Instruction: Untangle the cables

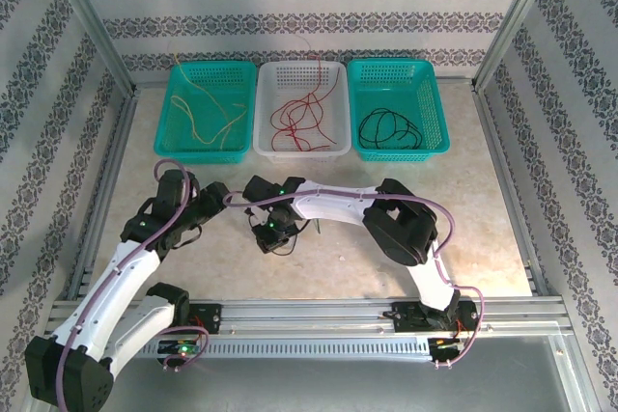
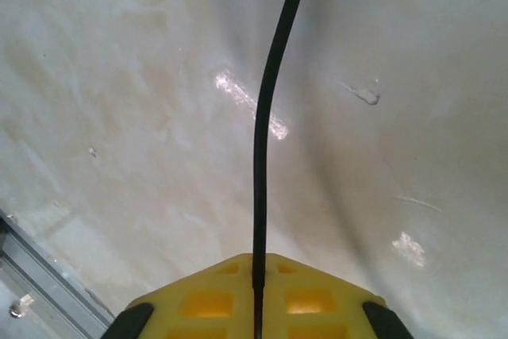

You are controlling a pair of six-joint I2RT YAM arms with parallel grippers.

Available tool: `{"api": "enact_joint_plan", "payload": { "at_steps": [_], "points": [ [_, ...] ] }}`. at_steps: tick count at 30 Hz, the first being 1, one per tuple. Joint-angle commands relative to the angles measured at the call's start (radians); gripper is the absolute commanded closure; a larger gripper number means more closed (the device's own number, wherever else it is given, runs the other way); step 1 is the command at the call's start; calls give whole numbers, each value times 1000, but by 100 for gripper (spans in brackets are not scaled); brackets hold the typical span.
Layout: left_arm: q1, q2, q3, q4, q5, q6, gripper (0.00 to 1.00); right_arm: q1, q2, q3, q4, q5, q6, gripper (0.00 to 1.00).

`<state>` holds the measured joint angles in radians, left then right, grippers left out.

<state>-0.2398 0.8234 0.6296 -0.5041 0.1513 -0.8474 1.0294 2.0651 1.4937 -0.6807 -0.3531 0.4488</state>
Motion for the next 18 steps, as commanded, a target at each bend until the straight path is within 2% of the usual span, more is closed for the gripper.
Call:
{"api": "enact_joint_plan", "payload": {
  "at_steps": [1, 4, 10, 14, 18],
  "points": [
    [13, 20, -23, 104, 109, -43, 37, -11, -103, -1, 6, 39, 5, 97],
    [10, 68, -24, 232, 206, -99, 40, -17, -179, 0, 27, 58, 10, 100],
    [-15, 131, 17, 398, 264, -148, 40, -69, -349, 13, 49, 105, 29, 100],
    [-84, 231, 91, 471, 348, -136, 42, -93, -475, 23, 55, 117, 23, 100],
    [-163, 285, 131, 496, 313, -117, 43, -103, -556, 60, 34, 151, 15, 100]
  ]
}}
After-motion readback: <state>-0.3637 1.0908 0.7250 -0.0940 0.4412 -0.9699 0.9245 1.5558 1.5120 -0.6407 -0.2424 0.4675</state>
